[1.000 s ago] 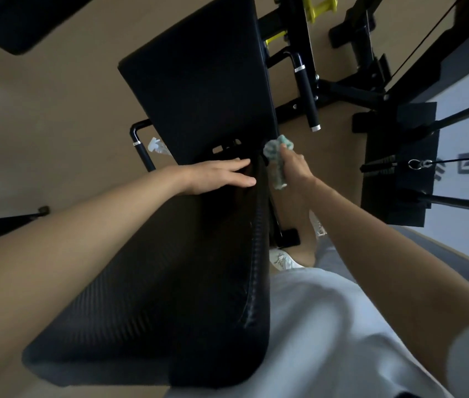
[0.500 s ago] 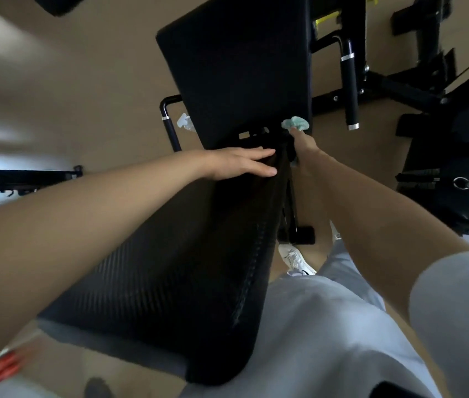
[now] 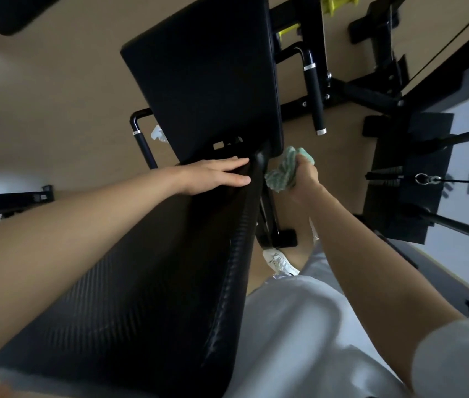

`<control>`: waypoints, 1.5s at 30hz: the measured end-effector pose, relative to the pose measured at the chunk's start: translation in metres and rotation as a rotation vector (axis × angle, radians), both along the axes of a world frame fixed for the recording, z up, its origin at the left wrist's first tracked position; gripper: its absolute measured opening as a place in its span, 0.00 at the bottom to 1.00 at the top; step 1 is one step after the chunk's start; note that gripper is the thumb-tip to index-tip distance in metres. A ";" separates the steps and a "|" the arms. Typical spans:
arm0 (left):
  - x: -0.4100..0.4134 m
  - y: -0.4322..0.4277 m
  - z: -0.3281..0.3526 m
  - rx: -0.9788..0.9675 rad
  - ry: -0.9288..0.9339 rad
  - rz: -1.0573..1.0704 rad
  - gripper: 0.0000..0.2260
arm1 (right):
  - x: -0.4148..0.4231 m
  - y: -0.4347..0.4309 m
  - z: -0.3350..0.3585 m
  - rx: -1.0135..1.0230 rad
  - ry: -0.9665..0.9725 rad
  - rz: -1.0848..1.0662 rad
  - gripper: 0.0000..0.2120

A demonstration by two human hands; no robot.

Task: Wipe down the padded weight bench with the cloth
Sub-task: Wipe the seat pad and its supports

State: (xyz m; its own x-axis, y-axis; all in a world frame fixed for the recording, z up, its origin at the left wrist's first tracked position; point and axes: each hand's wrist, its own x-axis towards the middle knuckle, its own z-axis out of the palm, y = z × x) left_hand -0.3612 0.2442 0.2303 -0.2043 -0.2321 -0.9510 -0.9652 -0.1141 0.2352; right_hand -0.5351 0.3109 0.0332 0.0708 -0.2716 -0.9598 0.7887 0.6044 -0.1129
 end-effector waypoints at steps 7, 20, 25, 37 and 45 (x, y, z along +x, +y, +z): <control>0.006 0.002 -0.004 -0.022 0.000 0.016 0.33 | 0.022 -0.048 -0.067 -0.018 -0.286 0.020 0.37; 0.003 0.001 -0.003 -0.006 0.000 0.058 0.32 | 0.034 -0.050 -0.034 0.033 -0.407 -0.011 0.30; 0.004 0.000 -0.003 -0.010 0.007 0.037 0.35 | 0.027 -0.041 -0.021 0.008 -0.484 0.036 0.28; -0.001 -0.003 0.003 -0.013 -0.017 -0.029 0.38 | 0.007 0.016 0.054 -0.222 -0.442 0.260 0.23; -0.010 0.002 0.029 -0.038 -0.075 -0.105 0.29 | -0.004 0.022 0.047 -0.094 -0.284 0.356 0.27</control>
State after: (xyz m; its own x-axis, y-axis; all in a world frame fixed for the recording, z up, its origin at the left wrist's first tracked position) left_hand -0.3714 0.2465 0.2590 -0.1581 -0.2490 -0.9555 -0.9864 -0.0039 0.1642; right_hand -0.5391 0.3324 0.0800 0.4320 -0.2676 -0.8613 0.5415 0.8406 0.0105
